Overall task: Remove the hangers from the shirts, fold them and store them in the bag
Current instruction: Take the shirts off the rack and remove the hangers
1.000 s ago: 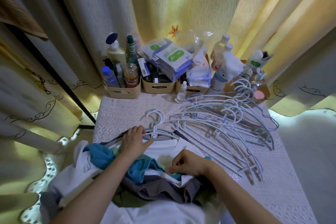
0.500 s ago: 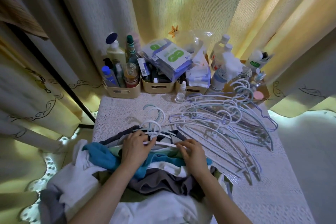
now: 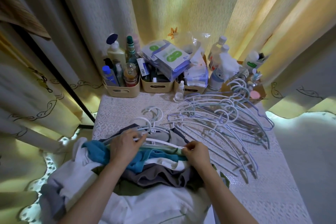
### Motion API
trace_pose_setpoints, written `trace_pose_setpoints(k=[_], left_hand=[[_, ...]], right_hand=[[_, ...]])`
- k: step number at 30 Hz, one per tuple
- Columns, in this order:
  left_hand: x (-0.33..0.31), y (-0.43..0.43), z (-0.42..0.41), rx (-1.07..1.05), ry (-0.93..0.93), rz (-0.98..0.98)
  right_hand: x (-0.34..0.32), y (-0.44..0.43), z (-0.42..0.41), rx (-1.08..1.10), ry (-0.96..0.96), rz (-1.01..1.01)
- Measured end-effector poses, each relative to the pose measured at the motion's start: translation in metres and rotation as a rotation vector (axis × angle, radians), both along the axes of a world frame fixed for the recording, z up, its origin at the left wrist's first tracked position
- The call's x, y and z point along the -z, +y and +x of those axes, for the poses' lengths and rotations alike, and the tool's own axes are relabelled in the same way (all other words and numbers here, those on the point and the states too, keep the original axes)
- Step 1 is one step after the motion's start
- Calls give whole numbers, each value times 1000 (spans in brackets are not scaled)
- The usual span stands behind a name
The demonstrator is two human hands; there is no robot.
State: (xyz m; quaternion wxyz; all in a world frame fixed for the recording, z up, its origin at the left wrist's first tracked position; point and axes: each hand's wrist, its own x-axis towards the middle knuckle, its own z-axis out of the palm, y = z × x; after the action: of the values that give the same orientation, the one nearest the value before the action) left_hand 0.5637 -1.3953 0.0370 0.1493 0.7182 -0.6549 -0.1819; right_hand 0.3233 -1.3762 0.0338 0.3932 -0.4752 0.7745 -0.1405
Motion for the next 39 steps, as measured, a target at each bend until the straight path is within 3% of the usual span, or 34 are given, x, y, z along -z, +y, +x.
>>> trace_pose_setpoints(k=[7,15,17,20,22,24,26,32,36,39], left_hand=[[1,-5,38,-81,82,81],[5,-16,35,-116,130,6],[2,-16,28,-52,129,19],[-3,-16,5,120,78,24],[-6,-19,-13,182,100,31],[-7,-24,-28,195,147,46],[-7,-30,-36,185,193,59],[-9,-46,-20,183,217,132],[3,-37,20,156,358,232],[22,-21,62,82,275,371]], right_hand=[[-3,-6,-13,96,-46,61],[-6,-8,-32,-25,-230,201],[-13,-9,-36,30,-201,112],[-34,-15,-36,159,-17,-223],[-48,-21,-24,-52,-96,-312],[-53,-26,-3,-323,-150,-245],[-53,-32,18,-455,-178,-182],[-44,-56,58,-638,-161,-125],[-36,-66,71,-682,-142,-106],[-29,-71,72,-674,-140,-81]])
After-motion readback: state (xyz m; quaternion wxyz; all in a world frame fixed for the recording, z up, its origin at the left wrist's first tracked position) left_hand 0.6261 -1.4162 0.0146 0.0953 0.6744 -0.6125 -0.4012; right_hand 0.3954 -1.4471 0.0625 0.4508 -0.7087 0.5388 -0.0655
